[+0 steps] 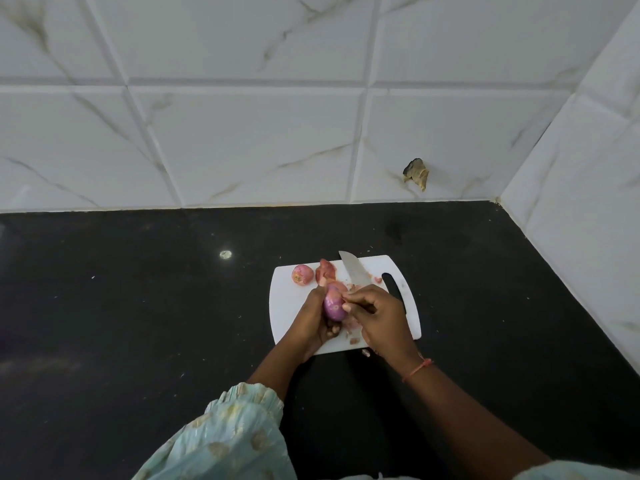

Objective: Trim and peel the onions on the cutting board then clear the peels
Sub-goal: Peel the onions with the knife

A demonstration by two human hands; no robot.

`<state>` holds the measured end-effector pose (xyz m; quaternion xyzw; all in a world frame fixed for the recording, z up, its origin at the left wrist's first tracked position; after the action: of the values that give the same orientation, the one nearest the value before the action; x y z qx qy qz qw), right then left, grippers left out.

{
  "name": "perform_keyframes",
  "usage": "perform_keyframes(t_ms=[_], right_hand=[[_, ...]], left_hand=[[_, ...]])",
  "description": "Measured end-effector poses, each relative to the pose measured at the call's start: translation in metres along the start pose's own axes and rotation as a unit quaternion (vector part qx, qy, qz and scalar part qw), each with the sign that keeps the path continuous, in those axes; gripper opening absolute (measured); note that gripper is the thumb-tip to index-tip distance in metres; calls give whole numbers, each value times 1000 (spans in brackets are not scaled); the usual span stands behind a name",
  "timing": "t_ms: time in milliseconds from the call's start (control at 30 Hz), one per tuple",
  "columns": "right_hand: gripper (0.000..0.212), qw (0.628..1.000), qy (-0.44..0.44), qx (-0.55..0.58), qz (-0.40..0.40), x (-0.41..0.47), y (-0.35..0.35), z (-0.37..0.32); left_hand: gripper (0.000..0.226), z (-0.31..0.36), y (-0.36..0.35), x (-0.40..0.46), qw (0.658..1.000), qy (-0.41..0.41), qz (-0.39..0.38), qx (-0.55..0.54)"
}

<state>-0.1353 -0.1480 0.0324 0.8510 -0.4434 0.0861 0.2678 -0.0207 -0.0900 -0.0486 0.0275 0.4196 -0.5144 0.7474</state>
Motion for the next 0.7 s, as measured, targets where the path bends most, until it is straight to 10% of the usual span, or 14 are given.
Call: perform_keyframes(t_ms=[400, 700], right_hand=[[12, 987, -62, -120, 87, 8, 26, 20], [23, 998, 27, -38, -37, 6, 2, -12]], left_hand=[[56, 4, -6, -3, 999, -28, -19, 14], [77, 4, -3, -2, 998, -51, -13, 35]])
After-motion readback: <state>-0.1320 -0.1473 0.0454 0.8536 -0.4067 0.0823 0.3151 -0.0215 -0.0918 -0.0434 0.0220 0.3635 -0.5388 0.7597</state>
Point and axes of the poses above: each hand's wrist, its own x-axis towards the middle knuckle, its own y-axis out of the back of the hand, z = x × y, the point moved 7 cm from there along x, towards the middle knuckle, and after that the axes turned 13 degrees about y, right-handed, at the moved point
